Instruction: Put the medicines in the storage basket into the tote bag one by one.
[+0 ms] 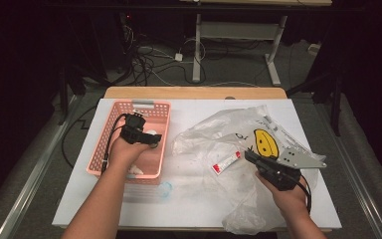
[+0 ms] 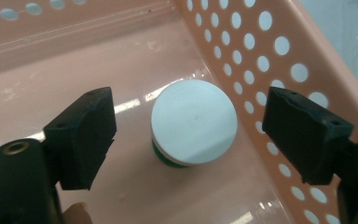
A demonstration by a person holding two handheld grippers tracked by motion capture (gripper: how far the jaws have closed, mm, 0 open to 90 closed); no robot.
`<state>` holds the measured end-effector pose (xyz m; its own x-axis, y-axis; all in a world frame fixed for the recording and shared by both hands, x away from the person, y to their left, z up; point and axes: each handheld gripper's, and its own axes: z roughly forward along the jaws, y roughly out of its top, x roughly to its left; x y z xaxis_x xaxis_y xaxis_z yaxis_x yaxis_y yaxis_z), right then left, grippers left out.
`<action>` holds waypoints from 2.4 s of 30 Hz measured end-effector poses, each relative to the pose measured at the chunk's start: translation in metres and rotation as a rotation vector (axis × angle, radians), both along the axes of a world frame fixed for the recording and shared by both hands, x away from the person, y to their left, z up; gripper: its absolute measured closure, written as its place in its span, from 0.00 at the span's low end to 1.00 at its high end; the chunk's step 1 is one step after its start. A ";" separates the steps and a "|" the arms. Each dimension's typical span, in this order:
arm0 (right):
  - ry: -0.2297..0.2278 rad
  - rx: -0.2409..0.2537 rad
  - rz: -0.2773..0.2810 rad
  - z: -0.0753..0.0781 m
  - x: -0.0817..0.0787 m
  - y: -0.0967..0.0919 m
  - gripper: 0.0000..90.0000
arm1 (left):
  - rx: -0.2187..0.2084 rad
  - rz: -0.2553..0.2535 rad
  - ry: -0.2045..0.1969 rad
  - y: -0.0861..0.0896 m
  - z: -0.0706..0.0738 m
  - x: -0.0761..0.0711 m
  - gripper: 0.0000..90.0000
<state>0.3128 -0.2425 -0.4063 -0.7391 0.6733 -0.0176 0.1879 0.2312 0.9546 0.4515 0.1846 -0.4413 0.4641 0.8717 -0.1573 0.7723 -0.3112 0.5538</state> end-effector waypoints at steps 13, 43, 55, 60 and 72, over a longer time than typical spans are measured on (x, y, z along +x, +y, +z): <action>0.006 0.003 0.000 0.000 0.000 0.000 1.00 | 0.061 -0.019 -0.016 -0.005 -0.001 -0.003 0.47; -0.004 0.002 -0.001 0.001 0.000 0.000 1.00 | 0.000 0.010 -0.116 0.003 0.025 -0.023 0.54; -0.004 -0.004 0.006 0.000 -0.001 0.002 1.00 | -0.065 0.010 -0.186 0.011 0.037 -0.057 0.54; -0.004 -0.006 0.002 0.000 -0.001 0.002 1.00 | -0.066 -0.006 -0.189 0.015 0.035 -0.071 0.54; -0.006 -0.010 0.003 0.000 -0.001 0.002 1.00 | -0.091 -0.030 -0.234 0.018 0.036 -0.098 0.54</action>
<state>0.3117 -0.2402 -0.4067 -0.7412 0.6706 -0.0293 0.1809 0.2416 0.9534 0.3536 0.2031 -0.4051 0.5228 0.8440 -0.1196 0.6109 -0.2731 0.7431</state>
